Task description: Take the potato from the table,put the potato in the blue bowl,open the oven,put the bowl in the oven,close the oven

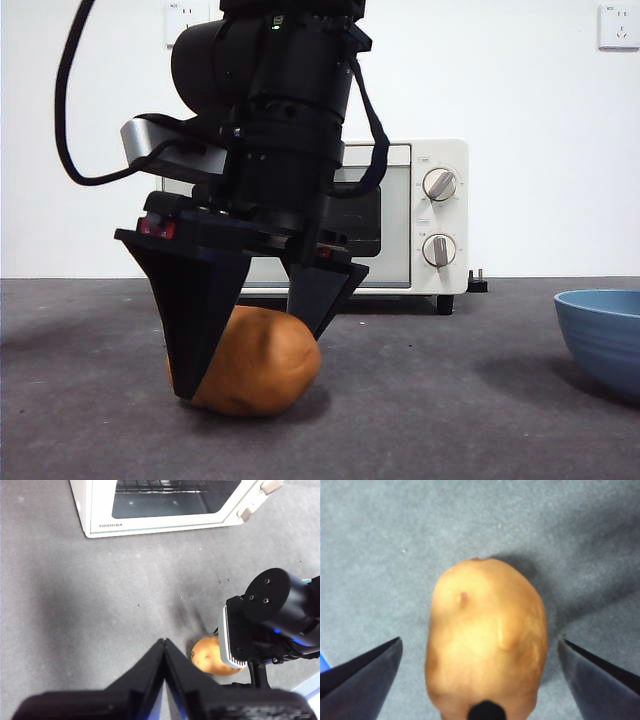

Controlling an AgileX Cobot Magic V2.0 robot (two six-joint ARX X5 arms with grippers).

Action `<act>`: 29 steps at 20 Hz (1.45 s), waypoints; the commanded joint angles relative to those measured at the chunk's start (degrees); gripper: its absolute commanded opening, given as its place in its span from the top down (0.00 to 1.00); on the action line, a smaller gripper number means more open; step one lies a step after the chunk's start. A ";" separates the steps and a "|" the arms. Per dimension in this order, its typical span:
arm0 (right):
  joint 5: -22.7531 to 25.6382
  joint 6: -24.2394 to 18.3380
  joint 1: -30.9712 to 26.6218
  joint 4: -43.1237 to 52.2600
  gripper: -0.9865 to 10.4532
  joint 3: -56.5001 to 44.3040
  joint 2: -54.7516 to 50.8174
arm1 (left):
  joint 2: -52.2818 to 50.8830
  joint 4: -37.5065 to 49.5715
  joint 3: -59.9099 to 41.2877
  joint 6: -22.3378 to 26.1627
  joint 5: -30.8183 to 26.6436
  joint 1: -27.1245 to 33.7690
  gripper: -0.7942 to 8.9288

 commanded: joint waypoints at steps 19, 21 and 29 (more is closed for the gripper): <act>8.92 8.48 -0.31 -27.78 0.92 19.08 -9.16 | 1.07 -0.11 0.20 1.05 0.02 -0.11 0.92; 13.18 10.23 -0.94 -29.38 0.92 19.32 -10.19 | 1.07 -0.31 0.20 1.05 0.02 -0.09 0.92; 13.73 14.10 -12.61 -29.46 0.92 18.75 -14.84 | 1.07 -1.38 0.20 1.44 0.00 -0.09 0.92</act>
